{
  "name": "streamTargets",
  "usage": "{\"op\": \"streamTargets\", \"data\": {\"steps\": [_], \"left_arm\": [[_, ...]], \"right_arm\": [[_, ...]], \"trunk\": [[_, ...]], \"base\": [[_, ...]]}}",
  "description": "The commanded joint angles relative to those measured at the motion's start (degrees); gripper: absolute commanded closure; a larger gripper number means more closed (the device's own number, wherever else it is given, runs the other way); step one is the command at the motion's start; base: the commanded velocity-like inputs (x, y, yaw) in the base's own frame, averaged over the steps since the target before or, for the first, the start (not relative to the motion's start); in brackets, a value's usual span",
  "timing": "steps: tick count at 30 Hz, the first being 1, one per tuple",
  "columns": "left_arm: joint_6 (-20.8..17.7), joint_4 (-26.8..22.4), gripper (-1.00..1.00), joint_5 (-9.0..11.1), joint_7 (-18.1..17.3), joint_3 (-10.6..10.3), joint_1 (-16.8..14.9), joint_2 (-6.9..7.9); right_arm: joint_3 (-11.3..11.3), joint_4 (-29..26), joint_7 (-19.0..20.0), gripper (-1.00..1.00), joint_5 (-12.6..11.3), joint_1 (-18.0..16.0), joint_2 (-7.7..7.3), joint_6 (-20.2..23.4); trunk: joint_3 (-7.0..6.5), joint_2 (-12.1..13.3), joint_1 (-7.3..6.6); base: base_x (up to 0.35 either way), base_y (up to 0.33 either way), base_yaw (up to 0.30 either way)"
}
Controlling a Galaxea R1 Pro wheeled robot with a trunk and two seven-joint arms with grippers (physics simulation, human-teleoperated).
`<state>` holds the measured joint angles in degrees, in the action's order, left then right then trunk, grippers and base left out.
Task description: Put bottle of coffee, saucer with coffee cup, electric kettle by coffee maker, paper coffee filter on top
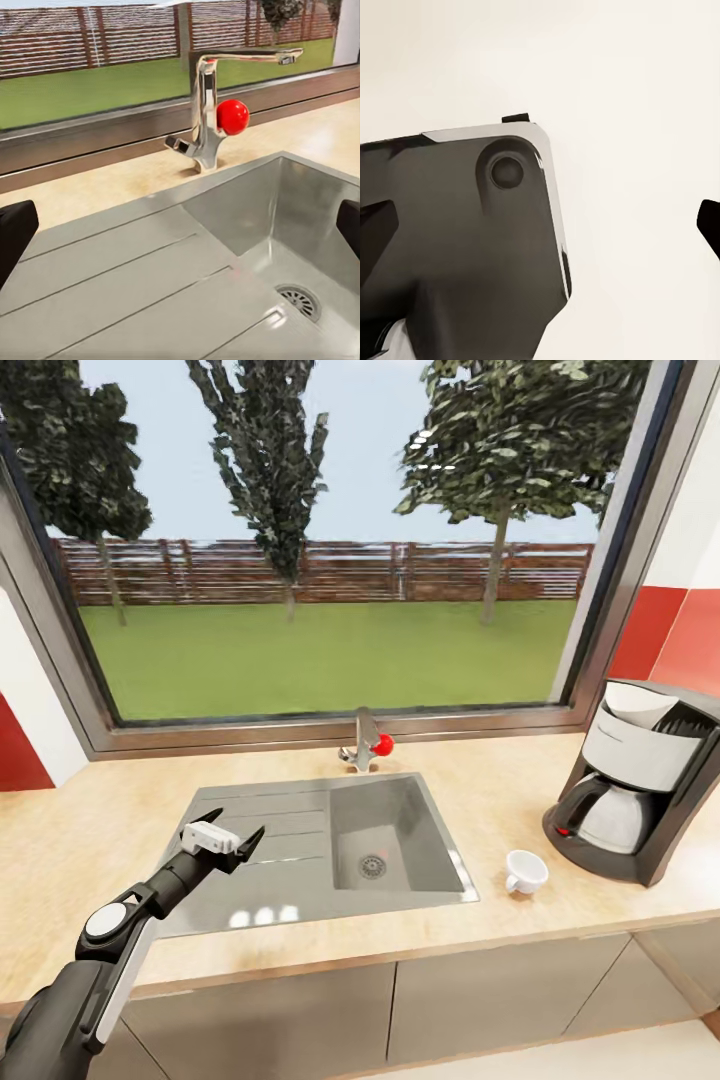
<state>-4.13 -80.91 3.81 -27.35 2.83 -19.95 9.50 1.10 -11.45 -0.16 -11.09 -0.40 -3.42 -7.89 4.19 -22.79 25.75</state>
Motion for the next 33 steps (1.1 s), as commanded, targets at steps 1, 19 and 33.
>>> {"op": "streamTargets", "data": {"steps": [1,19,33], "left_arm": [[-0.44,-0.04,-1.0,0.4,-0.33,0.07,-0.06,-0.01],[-0.44,-0.04,-1.0,0.4,-0.33,0.07,-0.02,-0.01],[-0.44,-0.04,-1.0,0.4,-0.27,0.11,0.0,-0.01]], "right_arm": [[0.13,0.03,-0.02,-1.0,-0.43,-0.06,-0.01,-0.19],[0.13,0.02,-0.02,-1.0,-0.43,-0.06,-0.01,-0.19],[0.2,0.2,-0.02,-1.0,-0.34,-0.07,0.08,-0.19]], "trunk": [[0.13,-0.13,0.03],[0.62,-0.13,0.03],[1.15,-0.13,0.03]], "base": [[0.0,0.0,0.003],[0.0,0.0,0.176],[-0.22,0.126,0.246]]}}
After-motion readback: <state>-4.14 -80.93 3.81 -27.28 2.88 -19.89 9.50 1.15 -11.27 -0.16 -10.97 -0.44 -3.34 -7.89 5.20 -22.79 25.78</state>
